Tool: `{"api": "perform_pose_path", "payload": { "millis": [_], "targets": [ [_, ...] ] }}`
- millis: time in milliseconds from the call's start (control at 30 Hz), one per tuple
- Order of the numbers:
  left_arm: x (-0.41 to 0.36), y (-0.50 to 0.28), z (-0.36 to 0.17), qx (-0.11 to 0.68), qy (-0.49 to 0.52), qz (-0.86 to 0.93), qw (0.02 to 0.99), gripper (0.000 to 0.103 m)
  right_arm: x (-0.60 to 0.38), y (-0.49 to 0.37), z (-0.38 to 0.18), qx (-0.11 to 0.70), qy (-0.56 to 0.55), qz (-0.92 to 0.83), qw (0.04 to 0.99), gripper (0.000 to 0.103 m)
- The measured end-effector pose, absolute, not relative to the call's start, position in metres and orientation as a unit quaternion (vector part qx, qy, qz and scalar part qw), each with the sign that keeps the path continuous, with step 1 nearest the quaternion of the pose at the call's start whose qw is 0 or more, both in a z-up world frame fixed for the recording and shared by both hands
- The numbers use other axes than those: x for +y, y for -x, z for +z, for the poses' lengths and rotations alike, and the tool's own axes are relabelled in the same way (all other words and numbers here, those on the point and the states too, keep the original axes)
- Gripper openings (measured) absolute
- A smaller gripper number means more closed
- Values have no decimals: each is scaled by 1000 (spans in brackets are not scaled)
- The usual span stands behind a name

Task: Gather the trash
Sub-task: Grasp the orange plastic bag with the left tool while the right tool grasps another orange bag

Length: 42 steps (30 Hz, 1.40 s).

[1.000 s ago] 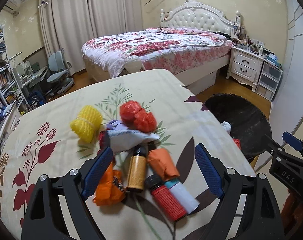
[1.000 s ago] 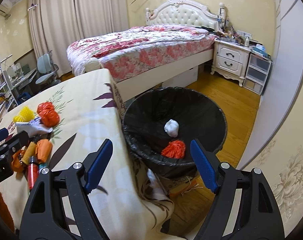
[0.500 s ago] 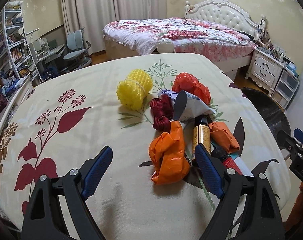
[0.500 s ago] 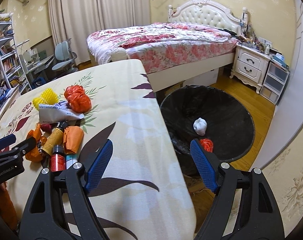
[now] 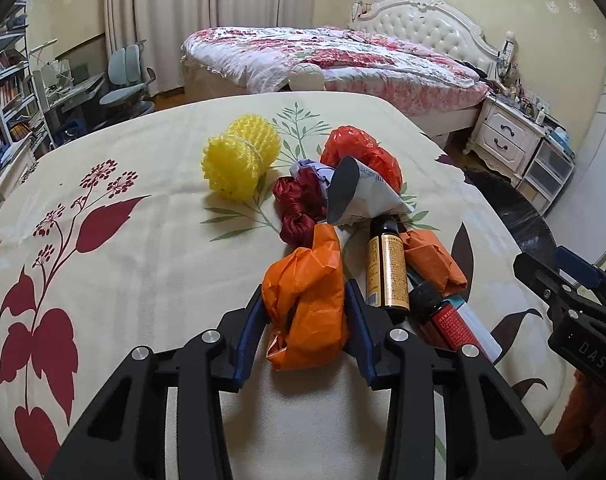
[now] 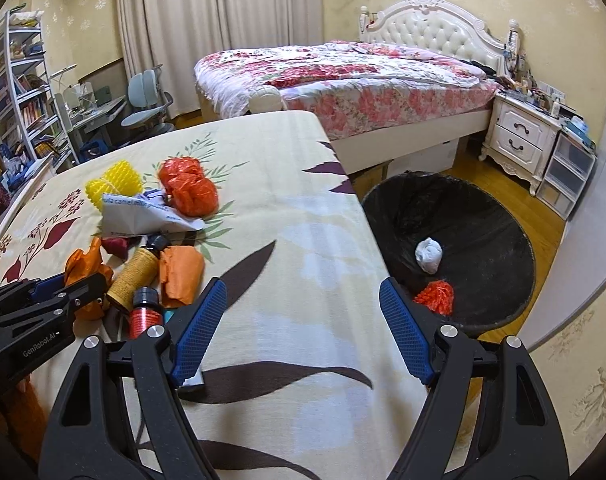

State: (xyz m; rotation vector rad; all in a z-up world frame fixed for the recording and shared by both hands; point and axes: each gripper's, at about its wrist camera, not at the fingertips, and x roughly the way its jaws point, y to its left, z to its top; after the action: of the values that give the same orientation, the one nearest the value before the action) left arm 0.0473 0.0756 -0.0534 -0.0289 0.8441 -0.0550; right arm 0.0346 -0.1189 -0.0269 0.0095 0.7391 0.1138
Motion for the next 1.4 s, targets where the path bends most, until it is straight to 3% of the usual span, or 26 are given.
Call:
{"api": "perform_pose_path", "payload": {
  "millis": [400, 1167, 1233, 1400],
  "targets": [
    [112, -35, -48, 395, -7, 31, 918, 41, -70, -57, -31, 396, 15, 127, 909, 46],
    [129, -38, -53, 395, 4, 46, 917, 41, -37, -69, -38, 425, 29, 152, 892, 44],
    [130, -38, -53, 396, 5, 46, 917, 41, -39, -71, -39, 427, 23, 153, 891, 29],
    [130, -38, -53, 395, 5, 46, 918, 41, -39, -72, -39, 427, 22, 157, 890, 27]
  ]
}}
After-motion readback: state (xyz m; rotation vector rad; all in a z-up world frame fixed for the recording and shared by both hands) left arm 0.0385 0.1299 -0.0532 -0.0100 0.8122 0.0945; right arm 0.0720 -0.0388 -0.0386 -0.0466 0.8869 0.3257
